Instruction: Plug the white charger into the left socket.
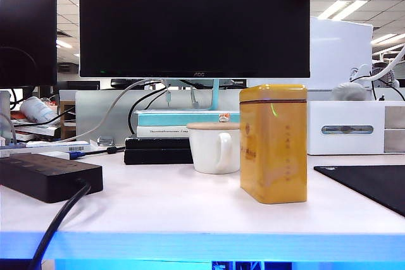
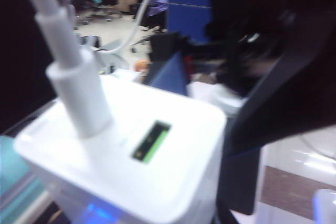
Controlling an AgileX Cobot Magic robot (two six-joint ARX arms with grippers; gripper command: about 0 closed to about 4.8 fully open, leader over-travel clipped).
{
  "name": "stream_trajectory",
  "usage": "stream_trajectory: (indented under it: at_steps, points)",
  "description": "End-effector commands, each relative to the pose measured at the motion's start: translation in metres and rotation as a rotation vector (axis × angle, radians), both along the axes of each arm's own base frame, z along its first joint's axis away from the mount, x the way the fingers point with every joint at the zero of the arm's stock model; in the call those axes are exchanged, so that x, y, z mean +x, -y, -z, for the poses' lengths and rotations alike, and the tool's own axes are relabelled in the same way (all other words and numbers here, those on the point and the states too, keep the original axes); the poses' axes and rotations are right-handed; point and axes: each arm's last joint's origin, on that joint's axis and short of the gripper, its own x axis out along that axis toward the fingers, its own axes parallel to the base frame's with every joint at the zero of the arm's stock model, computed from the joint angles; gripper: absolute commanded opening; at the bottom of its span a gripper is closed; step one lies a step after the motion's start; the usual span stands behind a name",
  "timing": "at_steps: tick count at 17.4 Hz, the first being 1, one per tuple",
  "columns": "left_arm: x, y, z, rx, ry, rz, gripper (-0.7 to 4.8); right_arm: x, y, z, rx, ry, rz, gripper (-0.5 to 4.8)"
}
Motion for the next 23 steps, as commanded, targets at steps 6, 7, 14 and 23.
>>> stream_trajectory:
  at_steps: [6, 7, 14, 23]
  points:
    - [-0.004, 0.000, -0.001, -0.012, -0.022, 0.081, 1.46, -0.003, -0.007, -0.007, 0.018, 0.171, -0.016, 3.78]
    - [-0.004, 0.000, -0.001, -0.011, -0.026, 0.081, 1.47, -0.004, -0.008, -0.008, 0.026, 0.180, -0.023, 3.78]
    - [-0.003, 0.001, 0.000, -0.012, -0.040, 0.113, 1.47, -0.016, -0.032, -0.004, 0.043, 0.190, -0.071, 3.78]
    - [-0.004, 0.001, 0.002, -0.011, -0.066, 0.149, 1.47, -0.014, -0.032, -0.006, 0.070, 0.176, -0.030, 3.77]
